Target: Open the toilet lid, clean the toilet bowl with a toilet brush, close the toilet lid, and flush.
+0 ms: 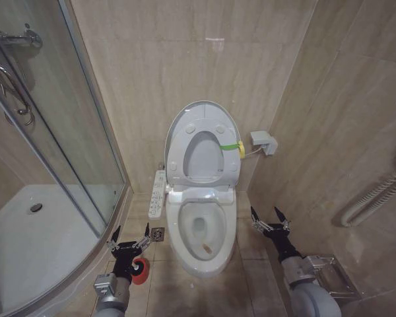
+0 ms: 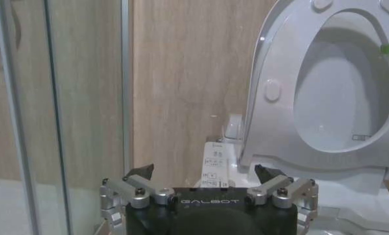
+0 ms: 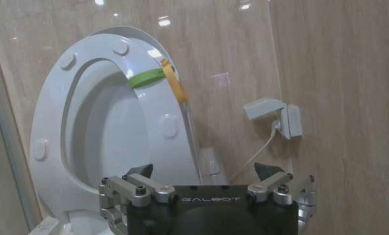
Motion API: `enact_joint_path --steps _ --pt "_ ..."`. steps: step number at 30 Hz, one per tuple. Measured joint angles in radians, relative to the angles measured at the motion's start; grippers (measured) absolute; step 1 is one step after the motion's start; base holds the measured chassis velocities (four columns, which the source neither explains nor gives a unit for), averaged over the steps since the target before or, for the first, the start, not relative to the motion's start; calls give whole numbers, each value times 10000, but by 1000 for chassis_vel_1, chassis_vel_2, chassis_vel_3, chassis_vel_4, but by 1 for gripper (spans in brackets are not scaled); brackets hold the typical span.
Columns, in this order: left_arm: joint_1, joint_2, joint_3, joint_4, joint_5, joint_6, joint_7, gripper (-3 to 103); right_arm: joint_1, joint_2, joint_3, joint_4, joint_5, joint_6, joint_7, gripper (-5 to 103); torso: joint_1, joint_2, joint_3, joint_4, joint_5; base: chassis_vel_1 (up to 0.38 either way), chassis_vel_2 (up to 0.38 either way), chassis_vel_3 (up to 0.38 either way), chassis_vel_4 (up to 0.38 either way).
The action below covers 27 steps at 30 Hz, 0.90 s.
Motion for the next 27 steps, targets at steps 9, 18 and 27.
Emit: enact_joint_path --steps 9,18,27 --pt "-662 1888 -334 1390 -2318 -453 570 100 -1 0 0 0 0 0 0 100 0 0 0 0 -3 0 0 0 0" --pt "-1383 3949 -692 2909 -4859 -954 1200 100 -1 -1 0 0 0 0 0 100 0 0 0 0 -4 0 0 0 0" --pt "-1734 4817 -841 2870 -5152 -1470 1030 100 0 -2 2 -1 -1 1 1 100 4 -1 2 -2 -18 0 0 0 0"
